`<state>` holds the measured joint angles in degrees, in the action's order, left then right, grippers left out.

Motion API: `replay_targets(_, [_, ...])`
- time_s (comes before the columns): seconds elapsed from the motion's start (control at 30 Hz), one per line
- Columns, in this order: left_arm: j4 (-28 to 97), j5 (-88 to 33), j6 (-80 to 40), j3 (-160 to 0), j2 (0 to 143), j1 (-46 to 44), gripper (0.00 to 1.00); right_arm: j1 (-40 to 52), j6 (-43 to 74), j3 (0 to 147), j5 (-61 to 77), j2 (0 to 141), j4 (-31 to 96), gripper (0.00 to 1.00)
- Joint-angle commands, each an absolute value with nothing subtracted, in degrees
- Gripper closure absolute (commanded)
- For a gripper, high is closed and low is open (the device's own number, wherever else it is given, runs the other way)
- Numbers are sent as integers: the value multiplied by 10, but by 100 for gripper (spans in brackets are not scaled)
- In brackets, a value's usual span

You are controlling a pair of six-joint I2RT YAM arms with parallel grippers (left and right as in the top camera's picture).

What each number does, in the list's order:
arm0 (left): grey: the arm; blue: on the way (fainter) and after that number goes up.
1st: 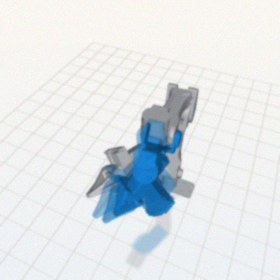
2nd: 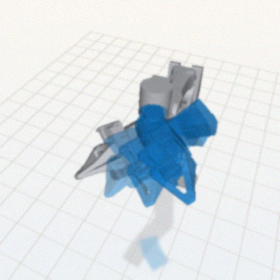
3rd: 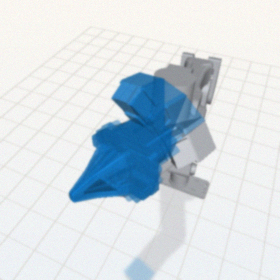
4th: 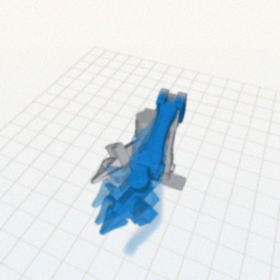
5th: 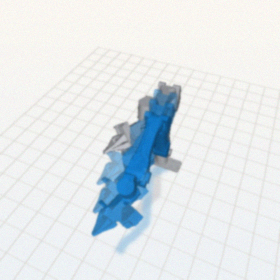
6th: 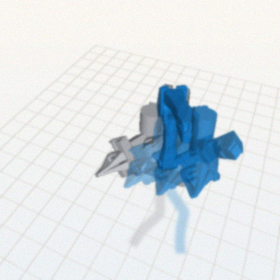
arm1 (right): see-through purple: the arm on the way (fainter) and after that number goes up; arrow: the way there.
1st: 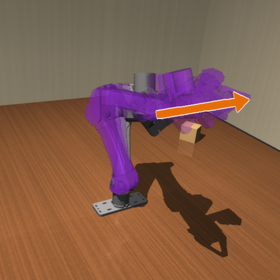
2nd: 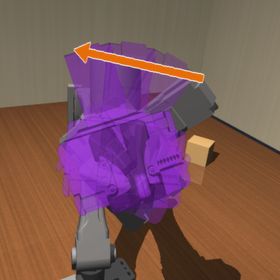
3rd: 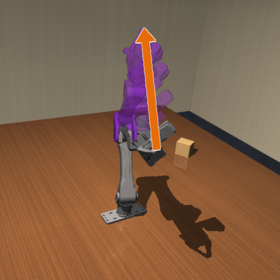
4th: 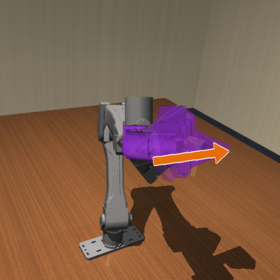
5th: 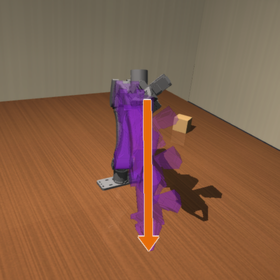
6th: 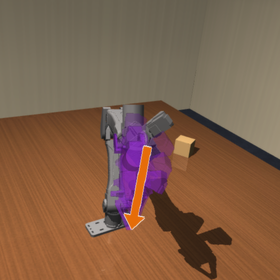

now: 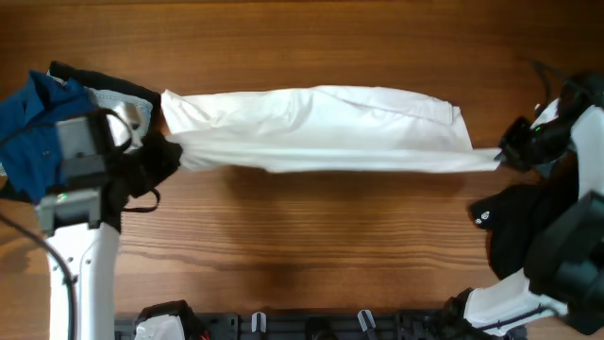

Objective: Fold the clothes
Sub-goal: 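Lift the white shirt with both grippers, stretch and lay it flat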

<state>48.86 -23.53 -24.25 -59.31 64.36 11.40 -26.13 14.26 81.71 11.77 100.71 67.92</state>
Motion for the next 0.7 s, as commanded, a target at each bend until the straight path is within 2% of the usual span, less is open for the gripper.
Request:
replay_targets(0.0, [487,-344,-227,-653,628,180,96,-283,90,893,120,944,719,96])
replay_targets(0.17, [487,-465,-227,-778,617,246,96,-293,70,985,156,879,761,96])
replay_targets(0.37, [487,-486,-228,-923,595,307,96,-325,96,1071,156,802,750,96])
replay_targets(0.53, [507,-486,-227,-925,625,285,96,-326,74,1079,158,814,742,96])
replay_targets(0.67, [502,-466,-226,-925,736,214,96,-297,43,1079,196,895,712,96])
